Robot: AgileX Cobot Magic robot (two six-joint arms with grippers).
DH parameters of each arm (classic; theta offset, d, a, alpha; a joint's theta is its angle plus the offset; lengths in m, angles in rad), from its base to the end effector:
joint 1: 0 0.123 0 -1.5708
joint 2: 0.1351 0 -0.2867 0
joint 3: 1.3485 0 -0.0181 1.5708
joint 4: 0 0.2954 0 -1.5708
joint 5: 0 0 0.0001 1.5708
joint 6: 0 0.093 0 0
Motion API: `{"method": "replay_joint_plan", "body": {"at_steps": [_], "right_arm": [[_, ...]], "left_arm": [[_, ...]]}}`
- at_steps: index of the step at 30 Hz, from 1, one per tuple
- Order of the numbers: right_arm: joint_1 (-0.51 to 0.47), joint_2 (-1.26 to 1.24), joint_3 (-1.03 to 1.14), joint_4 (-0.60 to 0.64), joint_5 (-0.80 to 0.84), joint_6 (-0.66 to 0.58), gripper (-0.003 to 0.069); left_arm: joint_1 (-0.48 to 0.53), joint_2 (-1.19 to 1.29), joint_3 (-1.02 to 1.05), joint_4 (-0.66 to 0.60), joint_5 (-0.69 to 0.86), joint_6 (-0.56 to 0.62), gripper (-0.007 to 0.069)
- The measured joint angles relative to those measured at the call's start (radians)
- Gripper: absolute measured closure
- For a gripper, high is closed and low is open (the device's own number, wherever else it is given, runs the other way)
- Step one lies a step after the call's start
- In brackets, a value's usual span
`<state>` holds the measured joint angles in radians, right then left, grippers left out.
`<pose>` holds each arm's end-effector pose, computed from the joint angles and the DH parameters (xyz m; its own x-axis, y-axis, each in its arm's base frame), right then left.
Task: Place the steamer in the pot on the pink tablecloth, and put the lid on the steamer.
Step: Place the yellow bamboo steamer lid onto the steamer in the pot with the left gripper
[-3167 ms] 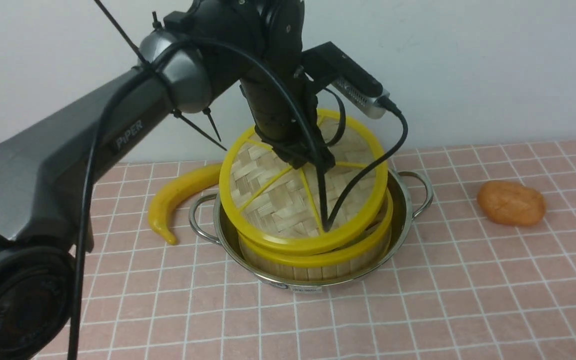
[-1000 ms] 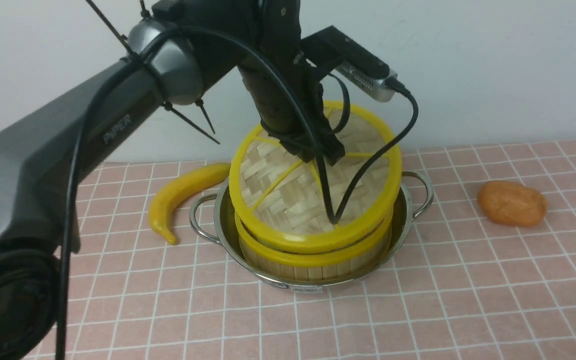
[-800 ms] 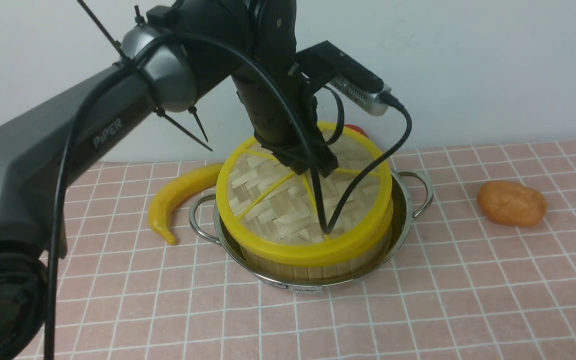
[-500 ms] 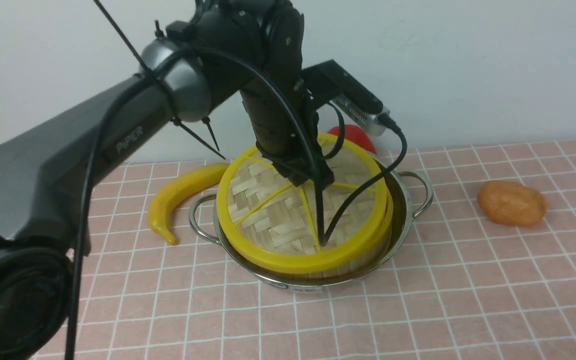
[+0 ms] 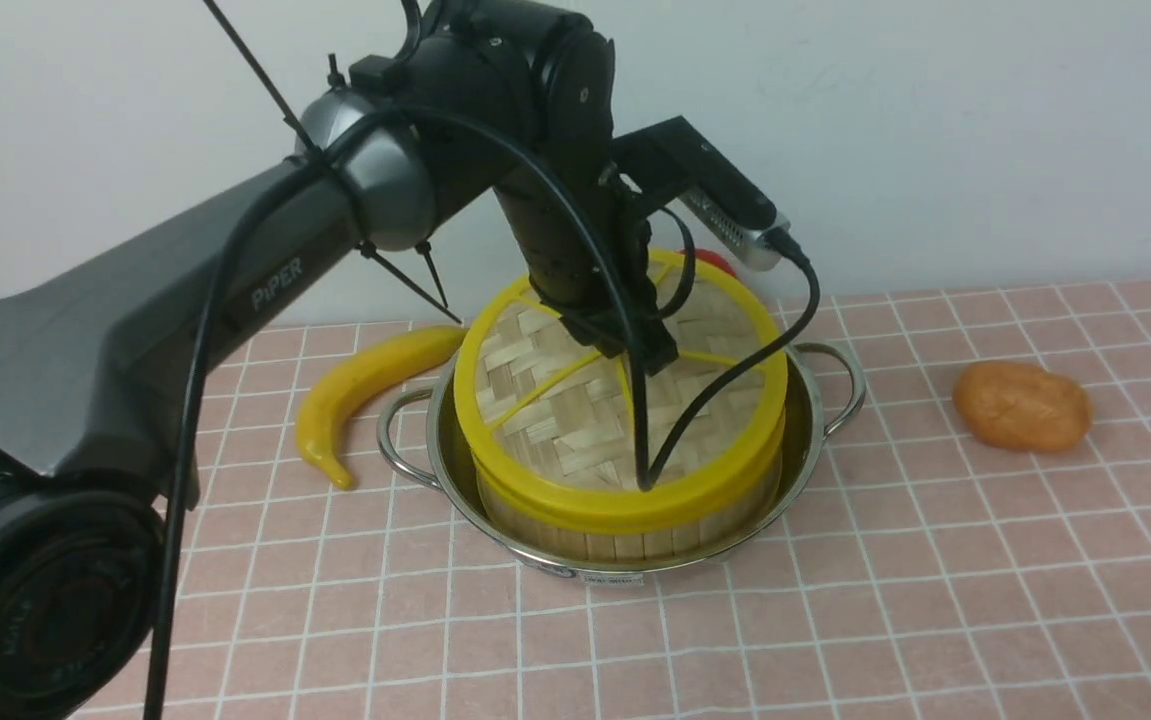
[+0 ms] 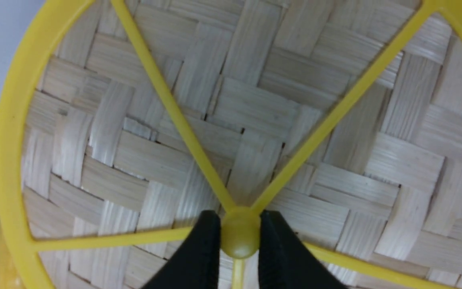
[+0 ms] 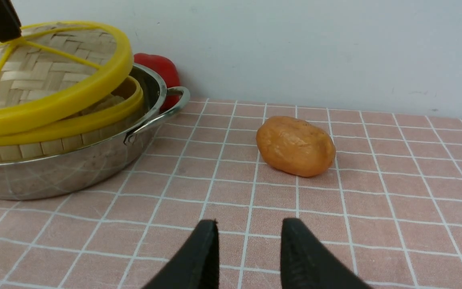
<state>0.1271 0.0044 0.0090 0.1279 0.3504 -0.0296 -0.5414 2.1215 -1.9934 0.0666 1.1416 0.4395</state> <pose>0.0975 0.0166 0.1775 -0.2825 0.0550 -0.9577 -0.1435 0.9847 0.0989 0.4422 -0.2593 0.2650 -0.4851 0.8163 -0.3135 0.7988 0.5595 0.2209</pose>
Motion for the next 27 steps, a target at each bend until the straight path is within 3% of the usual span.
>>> {"method": "replay_joint_plan", "body": {"at_steps": [21, 27], "right_arm": [[0.0, 0.0, 0.0, 0.0, 0.0, 0.0, 0.0417], [0.0, 0.0, 0.0, 0.0, 0.0, 0.0, 0.0417]], "left_arm": [[0.0, 0.057, -0.001, 0.0, -0.095, 0.003, 0.0512], [0.002, 0.057, -0.001, 0.001, -0.068, -0.047, 0.0512]]}}
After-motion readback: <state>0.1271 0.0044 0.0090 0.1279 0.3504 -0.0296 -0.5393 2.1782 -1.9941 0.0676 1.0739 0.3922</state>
